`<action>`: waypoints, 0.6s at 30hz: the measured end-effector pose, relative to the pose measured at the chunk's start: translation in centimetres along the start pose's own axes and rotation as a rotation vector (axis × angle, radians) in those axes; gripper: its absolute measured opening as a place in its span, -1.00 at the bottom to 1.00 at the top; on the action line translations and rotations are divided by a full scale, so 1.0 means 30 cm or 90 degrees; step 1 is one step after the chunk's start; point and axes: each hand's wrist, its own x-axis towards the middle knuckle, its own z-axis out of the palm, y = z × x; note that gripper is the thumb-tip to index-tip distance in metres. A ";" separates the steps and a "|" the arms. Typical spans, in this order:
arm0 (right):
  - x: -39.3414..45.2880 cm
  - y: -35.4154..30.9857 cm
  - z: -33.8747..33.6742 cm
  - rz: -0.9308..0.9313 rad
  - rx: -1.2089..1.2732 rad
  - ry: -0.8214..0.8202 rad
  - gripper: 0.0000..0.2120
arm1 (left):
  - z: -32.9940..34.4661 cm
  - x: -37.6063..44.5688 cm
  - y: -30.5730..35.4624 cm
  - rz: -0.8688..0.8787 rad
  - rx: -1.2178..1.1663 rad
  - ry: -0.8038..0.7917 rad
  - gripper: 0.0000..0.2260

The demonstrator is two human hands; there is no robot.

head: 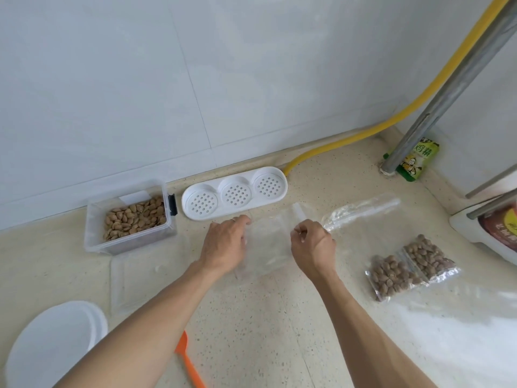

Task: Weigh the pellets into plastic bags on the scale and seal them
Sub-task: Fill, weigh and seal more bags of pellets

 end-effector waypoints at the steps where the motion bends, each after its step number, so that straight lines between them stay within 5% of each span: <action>1: -0.002 -0.010 -0.011 -0.001 0.026 0.004 -0.90 | -0.018 0.001 -0.003 -0.017 -0.061 -0.017 -0.67; 7: -0.064 -0.139 -0.071 -0.012 0.140 0.015 -0.93 | -0.161 -0.031 -0.062 -0.067 -0.281 -0.102 -0.77; 18: -0.389 -0.516 0.141 0.041 0.273 -0.113 -0.95 | -0.453 -0.345 -0.563 -0.041 -0.302 -0.116 -0.77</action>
